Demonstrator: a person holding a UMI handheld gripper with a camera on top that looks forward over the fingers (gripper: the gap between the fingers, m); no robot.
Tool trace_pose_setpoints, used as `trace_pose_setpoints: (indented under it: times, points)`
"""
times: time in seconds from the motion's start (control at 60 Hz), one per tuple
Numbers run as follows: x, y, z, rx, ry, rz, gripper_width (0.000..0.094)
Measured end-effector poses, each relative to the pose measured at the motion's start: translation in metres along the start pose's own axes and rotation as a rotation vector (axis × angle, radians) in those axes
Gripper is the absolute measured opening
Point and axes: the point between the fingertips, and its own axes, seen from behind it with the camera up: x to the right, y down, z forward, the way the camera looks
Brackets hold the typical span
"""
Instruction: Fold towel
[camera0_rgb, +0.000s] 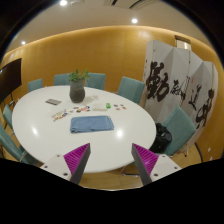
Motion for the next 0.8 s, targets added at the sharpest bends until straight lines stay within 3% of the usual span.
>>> trace_pose_setpoints:
  times: [0.333,0.55,0.8]
  points:
    - [-0.047,0.057,0.036,-0.102,0.034,-0.042,0.0866]
    - [-0.145,0.092,0.094,-0.166,-0.048,-0.04,0.0866]
    - [-0.287,0.05,0.227,-0.132,-0.169,-0.028,0.0868]
